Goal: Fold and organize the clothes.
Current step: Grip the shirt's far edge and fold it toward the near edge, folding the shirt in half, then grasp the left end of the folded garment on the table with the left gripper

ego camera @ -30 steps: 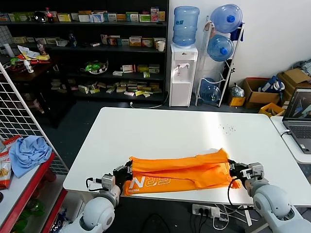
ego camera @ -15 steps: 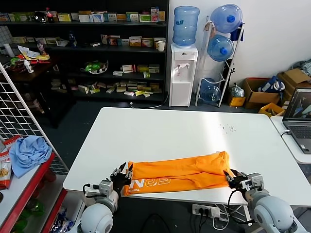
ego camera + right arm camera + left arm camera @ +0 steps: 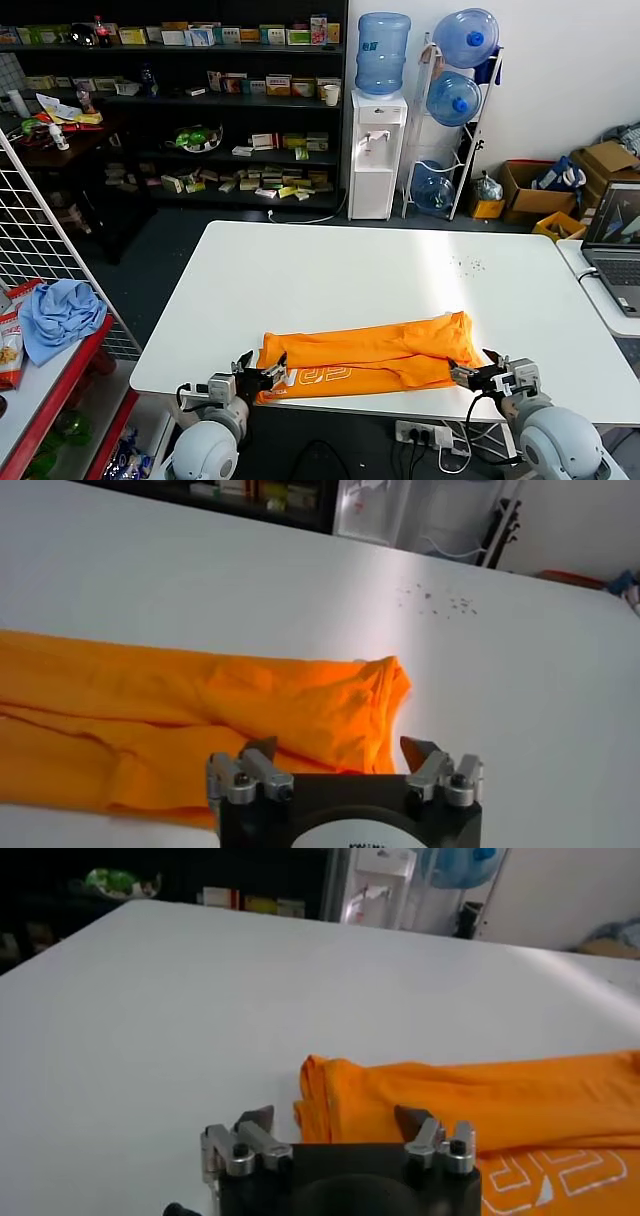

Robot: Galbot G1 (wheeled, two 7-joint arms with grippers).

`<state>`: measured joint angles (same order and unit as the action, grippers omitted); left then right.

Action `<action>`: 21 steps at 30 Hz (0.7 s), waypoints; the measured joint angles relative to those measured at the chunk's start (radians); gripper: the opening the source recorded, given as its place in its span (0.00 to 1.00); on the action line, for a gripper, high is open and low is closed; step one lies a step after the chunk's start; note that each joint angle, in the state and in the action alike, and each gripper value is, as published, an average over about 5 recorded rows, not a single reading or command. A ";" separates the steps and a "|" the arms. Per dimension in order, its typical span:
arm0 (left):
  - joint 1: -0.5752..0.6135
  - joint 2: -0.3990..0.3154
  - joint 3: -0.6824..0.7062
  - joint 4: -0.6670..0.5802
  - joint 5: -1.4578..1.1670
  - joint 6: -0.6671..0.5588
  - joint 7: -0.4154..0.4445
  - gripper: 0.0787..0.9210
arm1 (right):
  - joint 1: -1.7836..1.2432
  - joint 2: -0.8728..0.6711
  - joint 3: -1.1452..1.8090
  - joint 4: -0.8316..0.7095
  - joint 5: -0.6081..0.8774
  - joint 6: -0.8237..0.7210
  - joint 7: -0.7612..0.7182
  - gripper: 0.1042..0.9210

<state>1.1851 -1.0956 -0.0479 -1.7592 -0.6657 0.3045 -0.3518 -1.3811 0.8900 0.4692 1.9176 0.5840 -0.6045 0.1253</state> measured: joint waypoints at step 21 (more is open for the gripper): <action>-0.017 0.006 -0.010 0.017 -0.055 0.019 0.011 0.15 | -0.014 0.017 0.000 0.024 -0.002 -0.004 0.009 0.88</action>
<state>1.1677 -1.0899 -0.0580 -1.7418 -0.7204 0.3231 -0.3409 -1.3947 0.9065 0.4694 1.9415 0.5823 -0.6089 0.1343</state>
